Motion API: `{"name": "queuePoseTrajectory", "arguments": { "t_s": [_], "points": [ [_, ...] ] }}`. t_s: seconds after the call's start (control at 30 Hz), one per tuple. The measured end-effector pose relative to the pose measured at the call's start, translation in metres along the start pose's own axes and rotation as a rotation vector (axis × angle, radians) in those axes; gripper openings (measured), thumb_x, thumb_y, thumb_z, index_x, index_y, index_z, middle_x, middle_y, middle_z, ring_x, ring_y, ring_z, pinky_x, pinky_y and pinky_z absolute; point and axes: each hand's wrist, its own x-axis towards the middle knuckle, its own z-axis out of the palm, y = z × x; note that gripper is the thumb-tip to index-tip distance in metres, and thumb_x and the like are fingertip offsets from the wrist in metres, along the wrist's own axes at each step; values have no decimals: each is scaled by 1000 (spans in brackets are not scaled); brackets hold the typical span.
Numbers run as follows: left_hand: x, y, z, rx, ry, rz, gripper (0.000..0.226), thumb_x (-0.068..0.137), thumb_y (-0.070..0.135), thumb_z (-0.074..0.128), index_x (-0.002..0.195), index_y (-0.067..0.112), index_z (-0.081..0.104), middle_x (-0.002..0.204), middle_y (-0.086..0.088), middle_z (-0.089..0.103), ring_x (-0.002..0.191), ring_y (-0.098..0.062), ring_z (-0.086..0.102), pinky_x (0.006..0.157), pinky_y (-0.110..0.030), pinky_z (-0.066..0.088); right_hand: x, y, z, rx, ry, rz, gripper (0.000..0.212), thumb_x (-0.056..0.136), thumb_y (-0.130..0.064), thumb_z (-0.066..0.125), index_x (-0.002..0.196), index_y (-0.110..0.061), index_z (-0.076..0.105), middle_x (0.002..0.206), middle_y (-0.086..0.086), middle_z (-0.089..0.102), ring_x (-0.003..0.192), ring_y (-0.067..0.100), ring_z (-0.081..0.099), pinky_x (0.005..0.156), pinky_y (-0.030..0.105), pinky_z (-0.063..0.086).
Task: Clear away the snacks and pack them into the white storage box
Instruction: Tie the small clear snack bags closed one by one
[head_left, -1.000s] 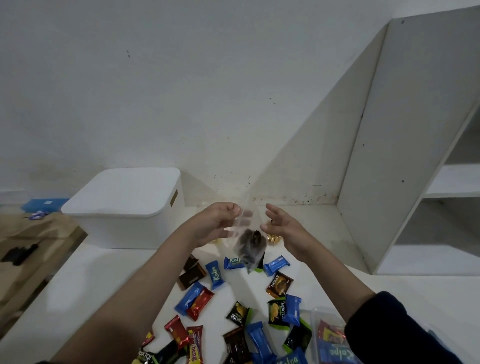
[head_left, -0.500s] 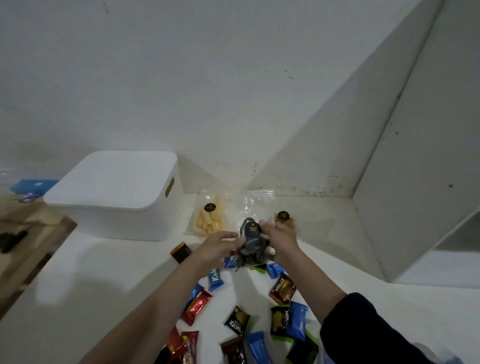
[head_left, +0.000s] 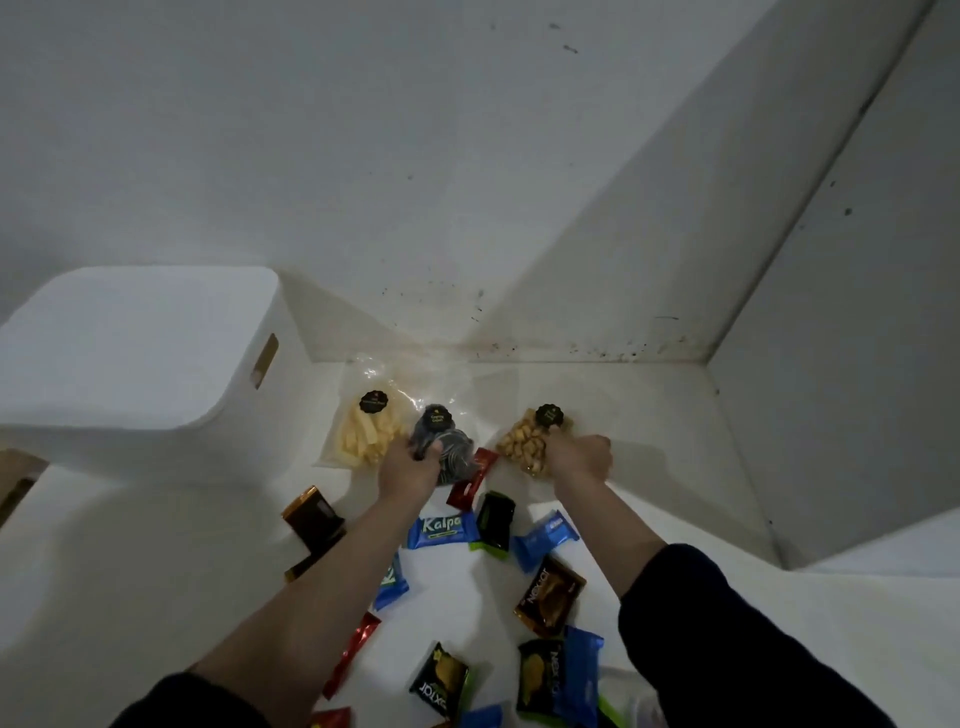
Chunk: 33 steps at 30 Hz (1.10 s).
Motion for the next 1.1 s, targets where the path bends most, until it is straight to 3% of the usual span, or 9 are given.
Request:
{"name": "queuePoseTrajectory", "arguments": {
  "t_s": [0.13,0.23,0.4,0.53,0.6,0.7,0.8,0.97,1.1],
  "points": [
    [12,2,11,133,60,51,31,91,26,59,111,3,54,108,-17,63,102,-34,59,87,-38,49,16,8,2,92,-93,-39,29,84,-17,62,102,5,64,105,18,67,88,28,62,72,29,49],
    [14,5,15,253,131,112,32,89,22,60,109,-2,53,109,-21,59,102,-37,57,80,-37,46,17,12,-8,164,-123,-90,21,86,-10,62,105,-2,63,99,11,62,92,26,60,75,27,47],
    [-1,24,22,385,178,145,53,86,20,63,129,-3,43,132,-25,37,117,-38,45,91,-42,45,9,18,-31,279,-168,-220,19,82,5,59,92,-11,57,100,11,65,92,24,62,82,36,54],
    [-25,50,28,262,7,258,62,86,41,62,135,7,44,138,-14,42,127,-29,42,103,-40,40,-7,19,-60,305,-233,-411,19,83,9,58,89,-10,58,95,8,64,86,17,61,69,23,52],
    [-41,68,26,98,-176,289,60,88,45,58,138,15,42,141,-5,44,129,-22,42,105,-38,39,-19,17,-74,317,-279,-472,20,83,9,58,86,-11,58,94,7,64,87,17,60,71,25,53],
    [-65,94,19,-65,-362,341,45,91,40,56,132,23,49,130,-1,56,120,-15,49,96,-30,40,-41,12,-92,323,-359,-538,23,83,11,59,84,-13,59,96,9,65,89,21,62,75,35,55],
    [-85,114,6,-85,-337,443,19,92,33,56,106,25,65,108,1,69,104,-13,62,95,-36,49,-63,6,-109,290,-440,-625,27,81,11,60,84,-15,60,97,9,66,91,25,63,76,42,56],
    [-125,132,-28,-228,-336,506,20,95,19,52,99,7,67,89,-5,72,80,-15,69,71,-24,54,-109,-18,-137,256,-471,-777,22,84,-8,69,103,-16,60,90,0,66,84,11,62,71,15,51],
    [-157,136,-59,-278,-389,530,22,96,25,49,94,14,68,88,-3,74,76,-11,69,71,-24,55,-149,-37,-157,366,-378,-893,6,86,-18,67,92,-19,66,89,5,71,85,16,67,75,23,53]
  ]
}}
